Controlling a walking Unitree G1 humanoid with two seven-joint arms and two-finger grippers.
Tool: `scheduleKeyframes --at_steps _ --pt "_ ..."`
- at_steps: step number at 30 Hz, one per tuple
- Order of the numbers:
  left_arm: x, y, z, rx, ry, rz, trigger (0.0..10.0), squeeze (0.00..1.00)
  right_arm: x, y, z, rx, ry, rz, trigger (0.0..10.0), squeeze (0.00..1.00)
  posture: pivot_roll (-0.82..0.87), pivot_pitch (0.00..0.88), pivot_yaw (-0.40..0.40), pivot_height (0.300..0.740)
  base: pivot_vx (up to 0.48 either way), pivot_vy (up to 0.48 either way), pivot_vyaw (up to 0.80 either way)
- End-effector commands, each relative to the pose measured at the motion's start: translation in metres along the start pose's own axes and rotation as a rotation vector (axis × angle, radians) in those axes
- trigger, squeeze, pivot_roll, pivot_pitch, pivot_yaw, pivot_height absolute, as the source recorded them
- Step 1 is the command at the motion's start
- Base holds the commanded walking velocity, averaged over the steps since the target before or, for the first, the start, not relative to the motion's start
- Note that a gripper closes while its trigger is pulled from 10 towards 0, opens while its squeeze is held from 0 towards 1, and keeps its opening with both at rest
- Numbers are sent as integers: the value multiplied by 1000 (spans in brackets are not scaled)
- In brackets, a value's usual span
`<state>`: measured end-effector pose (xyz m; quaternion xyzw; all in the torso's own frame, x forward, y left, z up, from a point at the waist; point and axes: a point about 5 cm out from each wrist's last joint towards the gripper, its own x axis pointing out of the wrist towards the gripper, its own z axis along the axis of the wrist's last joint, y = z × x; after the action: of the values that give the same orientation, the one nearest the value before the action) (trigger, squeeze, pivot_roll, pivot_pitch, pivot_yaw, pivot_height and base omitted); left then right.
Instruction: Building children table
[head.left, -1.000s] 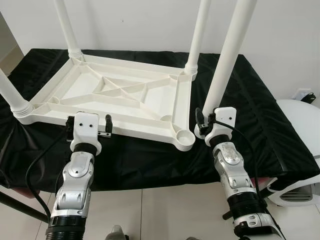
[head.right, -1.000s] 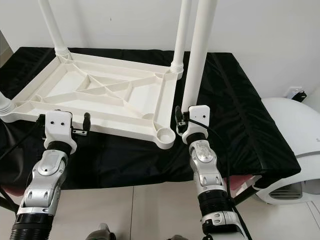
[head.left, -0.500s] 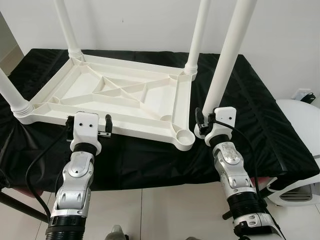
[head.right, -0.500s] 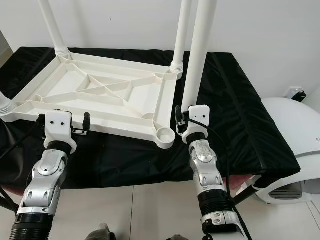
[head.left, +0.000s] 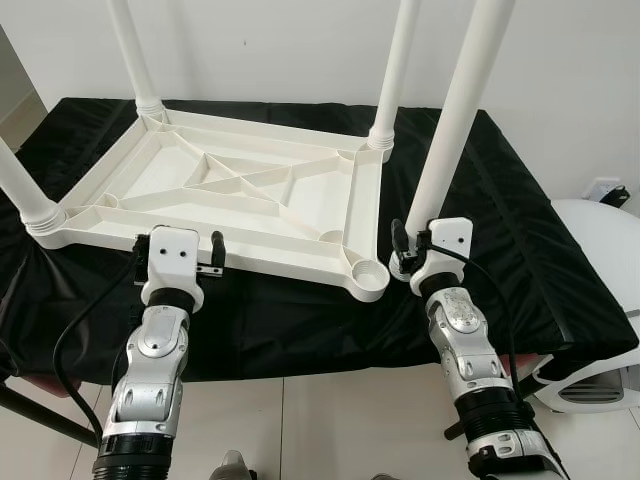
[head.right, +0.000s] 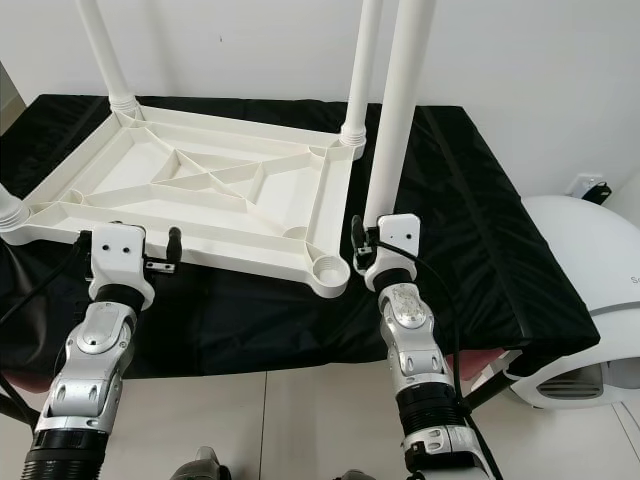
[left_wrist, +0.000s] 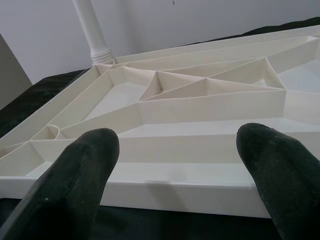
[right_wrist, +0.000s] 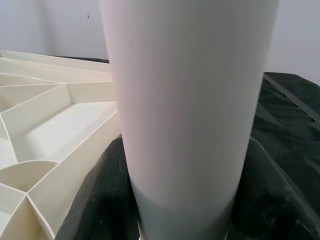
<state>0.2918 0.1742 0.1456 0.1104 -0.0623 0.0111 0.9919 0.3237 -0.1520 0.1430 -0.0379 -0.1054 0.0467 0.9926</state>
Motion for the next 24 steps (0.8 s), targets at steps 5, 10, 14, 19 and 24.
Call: scheduleKeyframes --at_steps 5,10,14,19,24 --pt "0 3 -2 7 2 81 10000 0 0 -2 0 -5 -8 -8 10000 0 80 0 0 740 0 0 0" --pt "1 4 -2 9 -1 83 10000 0 0 -1 1 -4 -10 -5 10000 0 83 0 0 740 0 0 0" --pt "1 4 -2 10 -1 84 10000 0 1 0 0 -3 -9 -4 10000 0 85 0 0 740 0 0 0" --pt "0 5 -2 10 0 84 10000 0 1 0 0 -3 -9 -4 10000 0 85 0 0 740 0 0 0" --pt "0 5 -2 10 1 84 10000 0 1 1 -1 0 -7 -7 10000 0 85 90 -38 740 0 0 0"
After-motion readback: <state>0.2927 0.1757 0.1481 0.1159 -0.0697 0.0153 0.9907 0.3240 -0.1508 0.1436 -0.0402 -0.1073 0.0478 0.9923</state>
